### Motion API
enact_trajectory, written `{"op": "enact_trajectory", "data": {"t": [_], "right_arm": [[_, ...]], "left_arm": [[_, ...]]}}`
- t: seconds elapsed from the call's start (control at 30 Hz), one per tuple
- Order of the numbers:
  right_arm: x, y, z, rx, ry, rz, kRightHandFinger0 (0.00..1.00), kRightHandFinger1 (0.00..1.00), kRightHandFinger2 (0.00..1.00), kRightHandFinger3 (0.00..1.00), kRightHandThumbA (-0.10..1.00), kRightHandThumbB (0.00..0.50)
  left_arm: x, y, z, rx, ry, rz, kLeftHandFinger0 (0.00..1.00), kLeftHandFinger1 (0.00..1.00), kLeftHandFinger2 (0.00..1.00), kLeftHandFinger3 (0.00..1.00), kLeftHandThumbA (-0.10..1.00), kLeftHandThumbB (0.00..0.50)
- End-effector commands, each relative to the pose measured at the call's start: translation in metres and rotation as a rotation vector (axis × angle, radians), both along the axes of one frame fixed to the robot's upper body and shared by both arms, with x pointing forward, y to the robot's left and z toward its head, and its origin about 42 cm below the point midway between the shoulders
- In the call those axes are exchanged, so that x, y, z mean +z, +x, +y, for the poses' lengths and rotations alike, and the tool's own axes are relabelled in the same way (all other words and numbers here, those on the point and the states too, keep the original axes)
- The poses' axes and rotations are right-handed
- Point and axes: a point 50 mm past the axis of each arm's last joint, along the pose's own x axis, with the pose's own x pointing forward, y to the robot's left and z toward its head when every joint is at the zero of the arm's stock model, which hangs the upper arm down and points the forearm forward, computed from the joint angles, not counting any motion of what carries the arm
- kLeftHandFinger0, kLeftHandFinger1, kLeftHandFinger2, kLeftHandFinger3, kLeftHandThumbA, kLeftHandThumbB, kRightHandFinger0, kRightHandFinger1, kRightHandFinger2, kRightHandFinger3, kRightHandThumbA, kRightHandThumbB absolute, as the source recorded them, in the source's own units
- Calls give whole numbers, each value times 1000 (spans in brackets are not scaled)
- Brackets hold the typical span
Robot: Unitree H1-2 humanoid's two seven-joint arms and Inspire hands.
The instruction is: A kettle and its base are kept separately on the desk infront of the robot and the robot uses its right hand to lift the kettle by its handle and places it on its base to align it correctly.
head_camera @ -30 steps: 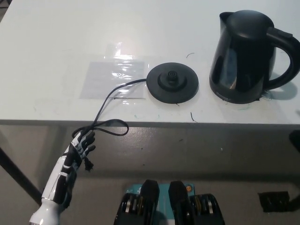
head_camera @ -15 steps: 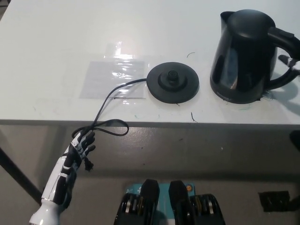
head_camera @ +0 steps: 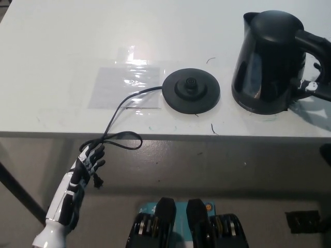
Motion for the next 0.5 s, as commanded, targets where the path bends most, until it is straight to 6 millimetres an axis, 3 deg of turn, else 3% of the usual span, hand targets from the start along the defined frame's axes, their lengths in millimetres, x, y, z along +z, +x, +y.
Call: {"op": "enact_trajectory", "data": {"t": [0.0,0.13,0.17,0.2,0.23,0.27,0.33,0.4,0.47], "right_arm": [[40,16,1,25,20,-121,1000,1000,1000,1000,995,398],[47,18,0,-31,56,-119,1000,1000,1000,1000,933,418],[49,19,0,-56,71,-118,892,1000,1000,1000,902,419],[50,19,0,-65,77,-117,792,908,1000,1000,891,421],[53,19,0,-103,97,-168,175,267,371,480,740,340],[56,19,-1,-149,95,-196,41,202,373,434,708,342],[62,17,0,-220,120,-276,2,21,251,186,503,300],[70,14,4,-276,183,-345,0,0,244,25,202,241],[73,12,3,-292,165,-376,0,0,249,0,187,208]], "left_arm": [[10,3,0,-21,14,-55,1000,1000,1000,1000,1000,147],[10,5,1,-22,15,-59,1000,1000,1000,1000,1000,131],[10,5,1,-24,14,-59,1000,1000,1000,1000,1000,130],[10,5,1,-24,14,-59,1000,1000,1000,1000,1000,129],[11,5,1,-24,19,-60,1000,1000,1000,1000,1000,127],[11,6,0,-25,20,-62,1000,1000,1000,1000,1000,126],[12,7,0,-24,17,-62,1000,1000,1000,1000,1000,139],[13,7,0,-24,16,-62,1000,1000,1000,1000,1000,143],[12,7,1,-24,24,-63,1000,1000,1000,1000,1000,132]]}}
